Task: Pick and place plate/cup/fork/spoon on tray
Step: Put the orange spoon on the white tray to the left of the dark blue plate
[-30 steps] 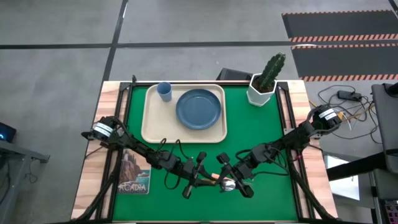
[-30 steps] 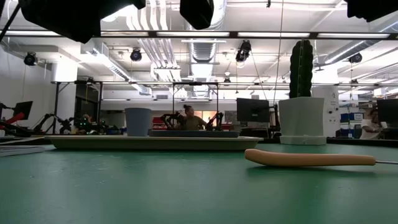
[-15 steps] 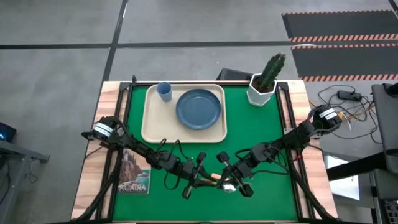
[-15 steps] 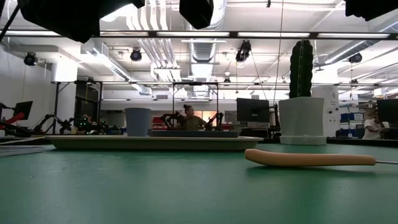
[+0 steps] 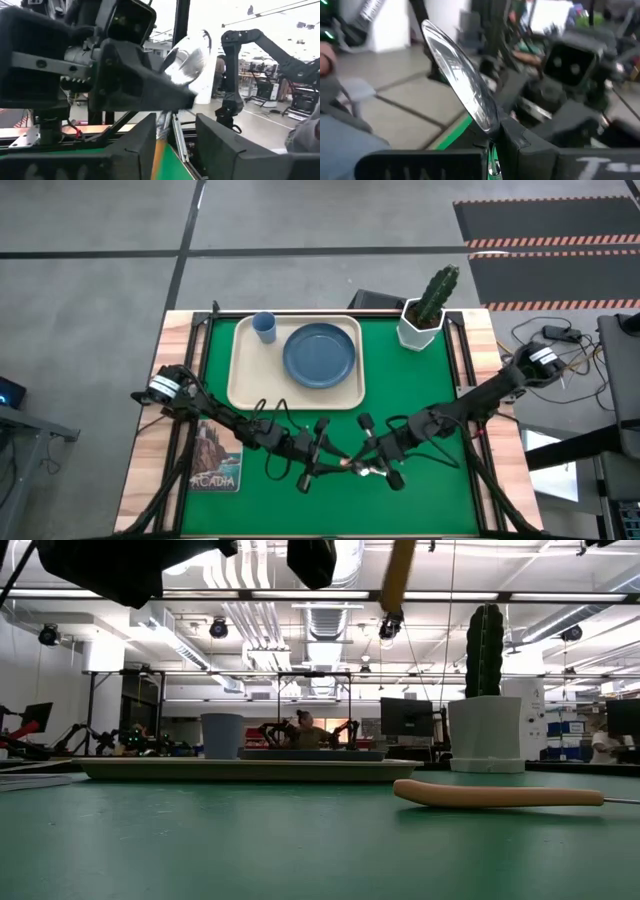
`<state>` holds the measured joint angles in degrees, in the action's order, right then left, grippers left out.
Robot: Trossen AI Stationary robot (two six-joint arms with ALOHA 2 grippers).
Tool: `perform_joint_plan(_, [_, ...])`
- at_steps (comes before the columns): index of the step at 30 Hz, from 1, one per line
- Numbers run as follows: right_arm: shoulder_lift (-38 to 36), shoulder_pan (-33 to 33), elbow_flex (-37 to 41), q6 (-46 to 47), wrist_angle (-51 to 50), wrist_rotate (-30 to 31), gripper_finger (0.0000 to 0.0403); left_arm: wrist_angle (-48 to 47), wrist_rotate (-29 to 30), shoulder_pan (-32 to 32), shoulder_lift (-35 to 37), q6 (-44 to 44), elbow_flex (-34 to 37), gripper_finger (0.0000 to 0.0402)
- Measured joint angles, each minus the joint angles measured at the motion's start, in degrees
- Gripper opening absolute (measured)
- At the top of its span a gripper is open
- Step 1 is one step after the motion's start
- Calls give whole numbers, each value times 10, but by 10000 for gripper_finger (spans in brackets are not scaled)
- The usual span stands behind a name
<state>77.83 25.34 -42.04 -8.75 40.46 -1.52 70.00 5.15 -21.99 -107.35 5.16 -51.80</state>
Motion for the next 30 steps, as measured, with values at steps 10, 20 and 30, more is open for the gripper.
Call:
perform_joint_plan(10, [-88, -1, 0, 50, -224, 125, 8, -4, 66, 7, 7, -1, 26, 170])
perform_joint_plan(20, [-149, -1, 12, 96, -347, 253, 8, -64, 193, 3, 20, 1, 23, 171])
perform_joint_plan(30, [-179, -20, 76, 113, -239, 315, 8, -211, 320, -41, 42, -55, -43, 171])
